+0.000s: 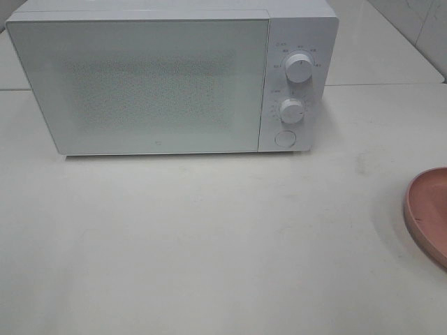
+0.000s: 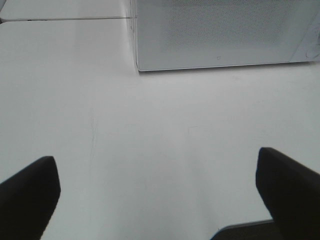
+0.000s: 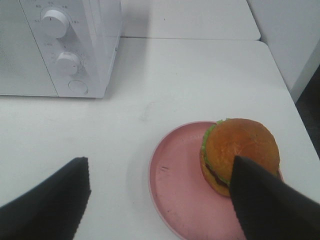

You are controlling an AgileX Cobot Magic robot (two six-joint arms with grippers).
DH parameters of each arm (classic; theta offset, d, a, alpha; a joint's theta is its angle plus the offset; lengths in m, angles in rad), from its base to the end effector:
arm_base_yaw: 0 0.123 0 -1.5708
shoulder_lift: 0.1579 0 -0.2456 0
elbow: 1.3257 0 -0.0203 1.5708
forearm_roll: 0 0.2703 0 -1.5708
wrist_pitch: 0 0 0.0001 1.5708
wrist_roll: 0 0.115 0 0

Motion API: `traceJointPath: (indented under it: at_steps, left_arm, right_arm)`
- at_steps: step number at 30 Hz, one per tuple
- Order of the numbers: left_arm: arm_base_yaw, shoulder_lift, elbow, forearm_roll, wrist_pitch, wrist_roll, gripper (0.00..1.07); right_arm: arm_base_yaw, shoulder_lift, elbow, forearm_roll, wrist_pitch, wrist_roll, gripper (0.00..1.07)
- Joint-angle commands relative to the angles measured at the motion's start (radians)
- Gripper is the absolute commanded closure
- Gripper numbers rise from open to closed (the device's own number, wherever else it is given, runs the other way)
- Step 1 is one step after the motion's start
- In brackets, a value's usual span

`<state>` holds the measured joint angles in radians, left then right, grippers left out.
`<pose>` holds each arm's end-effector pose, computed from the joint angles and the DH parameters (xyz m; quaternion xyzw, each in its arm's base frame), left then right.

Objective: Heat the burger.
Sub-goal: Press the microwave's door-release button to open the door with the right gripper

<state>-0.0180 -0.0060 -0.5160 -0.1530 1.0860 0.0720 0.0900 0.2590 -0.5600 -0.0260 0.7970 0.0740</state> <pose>0.0684 -0.0167 0.2796 0.0431 0.8505 -0.0623 0.5205 0.1231 0.0090 0.2978 -0.0092 0.8358 0.0322 0.5480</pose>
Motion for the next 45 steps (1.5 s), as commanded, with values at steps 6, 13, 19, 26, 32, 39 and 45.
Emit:
traceJointPath:
  at_steps: [6, 13, 19, 26, 32, 39, 45]
  left_arm:
    - [0.001, -0.021, 0.000, -0.001, -0.014, 0.002, 0.06]
    - [0.001, -0.021, 0.000, -0.001, -0.014, 0.002, 0.06]
    - [0.001, -0.021, 0.000, -0.001, -0.014, 0.002, 0.06]
    - [0.001, -0.021, 0.000, -0.001, -0.014, 0.002, 0.06]
    - [0.001, -0.021, 0.000, -0.001, -0.014, 0.002, 0.06]
    - [0.001, -0.021, 0.000, -0.001, -0.014, 0.002, 0.06]
    - [0.001, -0.021, 0.000, -0.001, -0.014, 0.002, 0.06]
  right_arm:
    - [0.004, 0.079, 0.010, -0.005, -0.145, 0.004, 0.32]
    - [0.004, 0.174, 0.054, -0.005, -0.332, 0.004, 0.32]
    - [0.004, 0.244, 0.077, -0.005, -0.439, 0.004, 0.32]
    - [0.004, 0.375, 0.078, -0.005, -0.574, 0.004, 0.32]
    - [0.004, 0.490, 0.078, -0.005, -0.693, 0.004, 0.32]
    - [0.007, 0.662, 0.078, -0.009, -0.882, 0.004, 0.32]
    - [0.007, 0.755, 0.090, -0.009, -1.016, -0.003, 0.32]
